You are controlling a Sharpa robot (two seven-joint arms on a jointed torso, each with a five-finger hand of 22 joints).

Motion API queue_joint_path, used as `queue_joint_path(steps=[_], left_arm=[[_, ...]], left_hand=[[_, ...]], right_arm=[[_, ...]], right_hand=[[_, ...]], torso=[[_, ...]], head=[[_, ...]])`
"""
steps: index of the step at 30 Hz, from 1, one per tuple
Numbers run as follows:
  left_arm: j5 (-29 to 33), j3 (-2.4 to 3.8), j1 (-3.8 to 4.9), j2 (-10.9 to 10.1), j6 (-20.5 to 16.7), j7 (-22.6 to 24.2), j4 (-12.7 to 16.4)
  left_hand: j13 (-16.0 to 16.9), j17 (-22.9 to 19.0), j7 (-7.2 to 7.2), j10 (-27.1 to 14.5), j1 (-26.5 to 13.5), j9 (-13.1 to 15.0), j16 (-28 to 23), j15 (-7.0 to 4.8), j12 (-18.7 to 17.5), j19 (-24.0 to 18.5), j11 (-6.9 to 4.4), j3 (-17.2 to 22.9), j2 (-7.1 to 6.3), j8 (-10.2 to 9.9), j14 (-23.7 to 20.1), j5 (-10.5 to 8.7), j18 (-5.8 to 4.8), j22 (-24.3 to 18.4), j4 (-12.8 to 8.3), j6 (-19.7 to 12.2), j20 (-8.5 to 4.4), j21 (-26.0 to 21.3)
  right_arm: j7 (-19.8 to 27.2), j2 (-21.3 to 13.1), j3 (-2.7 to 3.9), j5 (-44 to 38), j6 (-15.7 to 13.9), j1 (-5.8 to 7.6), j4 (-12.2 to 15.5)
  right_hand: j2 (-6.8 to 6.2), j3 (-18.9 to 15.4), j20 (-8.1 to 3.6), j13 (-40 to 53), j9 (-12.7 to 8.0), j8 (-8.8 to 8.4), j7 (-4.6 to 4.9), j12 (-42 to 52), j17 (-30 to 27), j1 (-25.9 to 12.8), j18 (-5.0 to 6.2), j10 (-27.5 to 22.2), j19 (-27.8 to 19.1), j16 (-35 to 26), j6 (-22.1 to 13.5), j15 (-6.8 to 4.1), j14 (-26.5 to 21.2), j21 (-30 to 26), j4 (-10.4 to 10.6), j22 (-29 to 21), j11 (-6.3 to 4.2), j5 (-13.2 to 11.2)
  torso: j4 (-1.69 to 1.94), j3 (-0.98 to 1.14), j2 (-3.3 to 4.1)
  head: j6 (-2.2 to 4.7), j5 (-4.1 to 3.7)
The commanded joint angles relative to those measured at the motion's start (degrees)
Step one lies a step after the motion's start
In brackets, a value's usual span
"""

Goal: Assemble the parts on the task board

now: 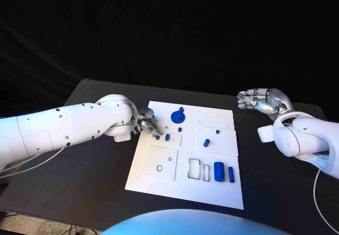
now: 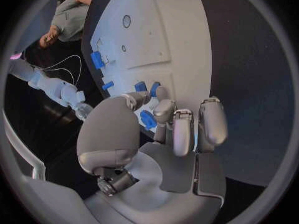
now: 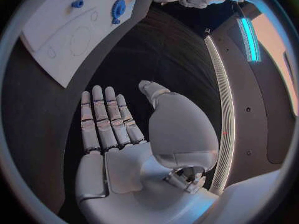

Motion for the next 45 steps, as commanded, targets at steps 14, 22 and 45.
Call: queue_joint_path(steps=[14, 22, 45], left_arm=[[0.39, 0.02, -0.01, 0.09, 0.58, 0.07, -0.30], [0.82, 0.12, -0.02, -0.03, -0.79, 0.20, -0.14], [5.80, 1.40, 0.88, 1.29, -21.33, 19.89, 0.39]], left_hand=[[0.30, 11.51, 0.48, 0.04, -2.05, 0.08, 0.29, -0.34, 0.41, 0.19, -0.14, -4.26, 0.48, -0.78, 4.94, 0.02, -0.92, 0.01, 0.00, 0.31, -0.27, -0.21], [0.07, 11.20, 0.53, -0.09, -3.72, 0.24, 0.16, -0.34, 0.24, 0.13, -0.09, -7.38, 1.30, -1.09, 4.86, 0.02, -0.89, -0.12, 0.08, 0.41, -0.28, -0.32], [-27.27, -28.84, 9.62, -27.11, 10.24, -7.66, -24.97, 7.17, -23.64, -23.68, 8.49, -11.30, 1.21, -11.13, -15.09, 0.34, 5.15, -34.83, -0.20, -15.16, 6.21, -26.30]], right_arm=[[0.65, 0.01, 0.01, -0.31, 0.90, -0.03, 0.01], [0.69, -0.01, 0.01, -0.31, 0.92, -0.05, 0.03], [0.63, 0.14, 0.01, -0.25, 1.04, -0.17, -0.04]], right_hand=[[0.47, -0.02, 0.03, -0.02, 0.09, 0.23, 4.35, 0.19, -0.10, -0.10, -0.01, -0.40, -0.37, 0.37, -0.27, 0.06, -0.48, -0.13, 0.22, -0.06, 0.20, 0.20], [0.47, -0.06, 0.03, -0.02, 0.09, 0.24, 4.35, 0.20, -0.12, -0.18, -0.02, -0.40, -0.39, 0.37, -0.27, 0.07, -0.50, -0.14, 0.28, -0.07, 0.20, 0.19], [0.54, -0.16, 0.03, -0.02, 0.09, 0.26, 4.35, 0.26, -0.19, -0.37, -0.03, -0.41, -0.45, 0.41, -0.26, 0.08, -0.54, -0.15, 0.49, -0.10, 0.21, 0.21]], torso=[[-0.01, -0.01, 0.02], [-0.08, -0.08, 0.08], [-0.01, -0.04, 0.05]], head=[[-0.06, -0.08], [0.09, -0.19], [0.97, -1.22]])
